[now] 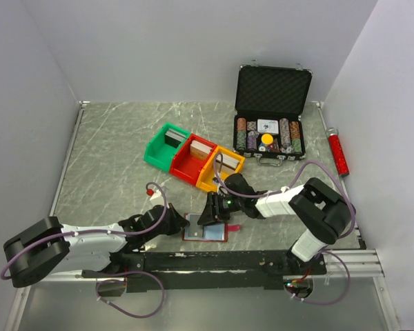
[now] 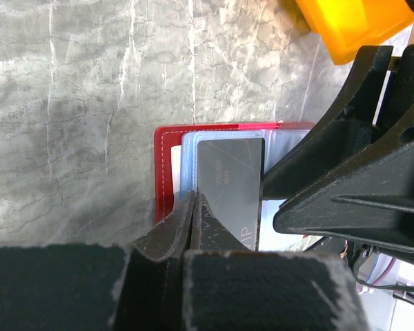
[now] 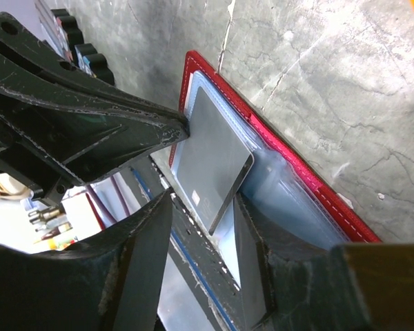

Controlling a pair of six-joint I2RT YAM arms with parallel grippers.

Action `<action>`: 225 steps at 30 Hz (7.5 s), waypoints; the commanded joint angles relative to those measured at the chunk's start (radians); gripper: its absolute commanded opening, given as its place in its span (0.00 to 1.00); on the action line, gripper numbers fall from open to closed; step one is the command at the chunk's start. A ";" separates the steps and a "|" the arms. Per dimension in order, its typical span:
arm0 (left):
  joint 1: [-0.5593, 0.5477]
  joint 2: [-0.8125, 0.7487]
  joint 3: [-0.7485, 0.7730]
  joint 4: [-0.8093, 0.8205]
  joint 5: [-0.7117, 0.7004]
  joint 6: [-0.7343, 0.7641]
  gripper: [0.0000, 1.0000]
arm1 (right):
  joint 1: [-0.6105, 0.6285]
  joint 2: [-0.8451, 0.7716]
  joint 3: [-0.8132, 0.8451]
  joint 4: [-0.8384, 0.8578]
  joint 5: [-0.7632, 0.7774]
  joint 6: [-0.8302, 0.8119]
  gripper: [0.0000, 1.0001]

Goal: Take the credit cards out of the card holder
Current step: Remove the credit card from the card holder.

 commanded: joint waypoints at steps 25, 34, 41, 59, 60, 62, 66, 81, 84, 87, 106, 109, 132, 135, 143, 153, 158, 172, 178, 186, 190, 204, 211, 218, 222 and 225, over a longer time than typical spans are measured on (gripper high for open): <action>-0.023 0.059 -0.030 -0.091 -0.007 -0.010 0.01 | -0.007 -0.022 -0.084 0.226 -0.021 0.119 0.49; -0.035 -0.036 -0.045 -0.160 -0.021 -0.023 0.01 | -0.001 -0.031 -0.094 0.208 0.033 0.121 0.49; -0.060 -0.046 -0.048 -0.165 -0.021 -0.038 0.01 | 0.026 -0.025 -0.105 0.264 0.070 0.159 0.49; -0.119 -0.023 -0.061 -0.165 -0.056 -0.088 0.01 | 0.088 0.011 -0.137 0.395 0.119 0.217 0.48; -0.122 -0.021 -0.061 -0.165 -0.056 -0.092 0.01 | 0.089 0.009 -0.142 0.411 0.122 0.224 0.48; -0.127 -0.018 -0.064 -0.163 -0.059 -0.099 0.01 | 0.092 0.007 -0.144 0.425 0.127 0.225 0.49; -0.132 -0.009 -0.067 -0.157 -0.059 -0.105 0.01 | 0.103 0.007 -0.130 0.424 0.124 0.221 0.49; -0.144 0.019 -0.064 -0.131 -0.053 -0.104 0.01 | 0.137 0.037 -0.114 0.491 0.113 0.236 0.41; -0.146 0.010 -0.064 -0.138 -0.061 -0.108 0.01 | 0.135 0.020 -0.122 0.499 0.119 0.236 0.39; -0.146 -0.015 -0.076 -0.149 -0.067 -0.118 0.01 | 0.135 0.008 -0.133 0.491 0.119 0.233 0.32; -0.146 -0.033 -0.079 -0.158 -0.073 -0.121 0.01 | 0.137 -0.054 -0.159 0.424 0.141 0.196 0.16; -0.146 -0.038 -0.081 -0.160 -0.075 -0.124 0.01 | 0.135 -0.066 -0.159 0.406 0.145 0.187 0.13; -0.146 -0.053 -0.087 -0.174 -0.091 -0.142 0.01 | 0.135 -0.095 -0.177 0.370 0.148 0.176 0.00; -0.146 -0.052 -0.085 -0.174 -0.091 -0.142 0.01 | 0.137 -0.092 -0.177 0.370 0.150 0.176 0.00; -0.146 -0.061 -0.088 -0.174 -0.091 -0.145 0.01 | 0.135 -0.085 -0.174 0.355 0.147 0.173 0.15; -0.146 -0.061 -0.088 -0.174 -0.090 -0.144 0.01 | 0.134 -0.083 -0.177 0.355 0.151 0.176 0.08; -0.146 -0.061 -0.088 -0.177 -0.093 -0.145 0.01 | 0.135 -0.092 -0.180 0.349 0.156 0.175 0.00; -0.146 -0.059 -0.079 -0.223 -0.124 -0.190 0.01 | 0.125 -0.144 -0.186 0.269 0.118 0.135 0.00; -0.146 -0.069 -0.078 -0.246 -0.144 -0.211 0.01 | 0.112 -0.157 -0.203 0.271 0.108 0.135 0.00; -0.146 -0.070 -0.070 -0.277 -0.160 -0.239 0.01 | 0.080 -0.144 -0.188 0.261 0.064 0.098 0.07; -0.147 -0.069 -0.068 -0.289 -0.168 -0.250 0.01 | 0.085 -0.170 -0.153 0.173 0.041 0.035 0.39; -0.146 -0.079 -0.067 -0.358 -0.200 -0.323 0.01 | 0.102 -0.137 -0.042 -0.210 0.148 -0.143 0.41; -0.146 -0.125 -0.076 -0.396 -0.208 -0.365 0.01 | 0.085 -0.034 0.051 -0.288 0.157 -0.206 0.42; -0.146 -0.196 -0.064 -0.450 -0.229 -0.369 0.01 | 0.054 -0.002 0.166 -0.426 0.234 -0.321 0.42; -0.146 -0.227 -0.058 -0.462 -0.236 -0.365 0.01 | 0.037 0.017 0.206 -0.447 0.260 -0.348 0.42; -0.146 -0.242 -0.053 -0.468 -0.239 -0.357 0.00 | 0.034 0.000 0.223 -0.467 0.289 -0.365 0.43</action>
